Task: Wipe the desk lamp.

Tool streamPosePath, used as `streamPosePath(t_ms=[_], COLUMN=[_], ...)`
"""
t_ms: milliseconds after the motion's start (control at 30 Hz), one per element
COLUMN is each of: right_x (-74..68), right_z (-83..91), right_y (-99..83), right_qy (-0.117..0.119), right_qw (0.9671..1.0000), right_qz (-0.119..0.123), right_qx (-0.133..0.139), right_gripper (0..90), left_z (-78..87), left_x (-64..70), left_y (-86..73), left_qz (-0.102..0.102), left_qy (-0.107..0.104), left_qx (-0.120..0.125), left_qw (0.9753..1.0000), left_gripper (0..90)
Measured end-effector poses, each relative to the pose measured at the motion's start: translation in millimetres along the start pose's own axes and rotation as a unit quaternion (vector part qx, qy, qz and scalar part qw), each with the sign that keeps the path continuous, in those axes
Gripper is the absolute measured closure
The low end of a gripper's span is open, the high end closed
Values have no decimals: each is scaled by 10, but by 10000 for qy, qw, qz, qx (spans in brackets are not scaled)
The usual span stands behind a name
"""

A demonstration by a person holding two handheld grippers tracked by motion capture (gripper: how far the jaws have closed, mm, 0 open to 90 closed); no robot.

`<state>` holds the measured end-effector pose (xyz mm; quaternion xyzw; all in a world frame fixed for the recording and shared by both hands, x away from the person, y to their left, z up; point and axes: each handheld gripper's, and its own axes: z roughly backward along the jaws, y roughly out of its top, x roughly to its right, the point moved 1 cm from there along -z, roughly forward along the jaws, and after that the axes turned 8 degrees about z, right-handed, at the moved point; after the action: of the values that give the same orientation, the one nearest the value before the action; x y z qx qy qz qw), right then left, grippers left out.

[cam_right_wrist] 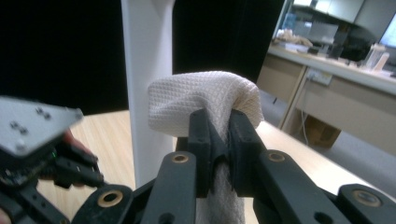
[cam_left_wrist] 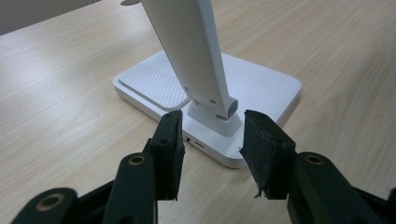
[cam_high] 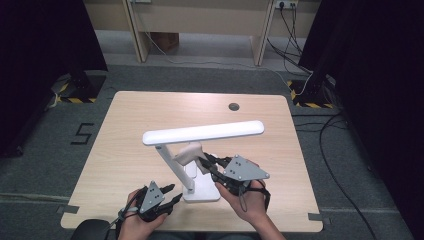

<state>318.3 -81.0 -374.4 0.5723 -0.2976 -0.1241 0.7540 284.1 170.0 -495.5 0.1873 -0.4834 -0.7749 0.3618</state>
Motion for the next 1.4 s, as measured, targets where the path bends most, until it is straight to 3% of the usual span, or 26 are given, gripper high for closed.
streamPosePath(t_ms=[167, 233, 267, 367, 633, 667, 900, 1133, 1333, 1400], right_x=[-9, -27, -19, -32, -76, -90, -88, -86, -86, -89], right_z=[-31, -42, -58, -89, -151, -147, -145, -146, -147, -145], right_y=[137, 181, 198, 244, 302, 304, 311, 313, 325, 331], right_qy=[3, 62, 41, 94, 232, 263, 292, 304, 318, 330], right_qw=[9997, 9997, 9994, 9992, 9987, 9989, 9987, 9988, 9987, 9986], right_qz=[109, 15, 123, 157, 190, 87, 158, 157, 194, 202], right_qx=[234, 240, 305, 349, 421, 386, 392, 364, 357, 371], right_gripper=[820, 819, 819, 818, 817, 817, 815, 815, 814, 814], left_z=[-17, -21, -22, -39, -65, -66, -107, -193, -293, -319], left_x=[-20, -16, -16, -8, -5, -4, -17, -63, -100, -105], left_y=[-25, -14, -2, 42, 85, 83, 46, -12, 1, -24], left_qz=[50, 51, 56, 16, -107, -124, -127, -14, -299, -282], left_qy=[-129, -176, -223, -211, -199, -196, -249, -431, -571, -650], left_qx=[32, 86, 108, 260, 326, 336, 194, -49, -198, -240], left_qw=[9999, 9998, 9997, 9994, 9992, 9992, 9994, 9991, 9977, 9972], left_gripper=[542, 535, 533, 534, 566, 573, 575, 558, 519, 519])
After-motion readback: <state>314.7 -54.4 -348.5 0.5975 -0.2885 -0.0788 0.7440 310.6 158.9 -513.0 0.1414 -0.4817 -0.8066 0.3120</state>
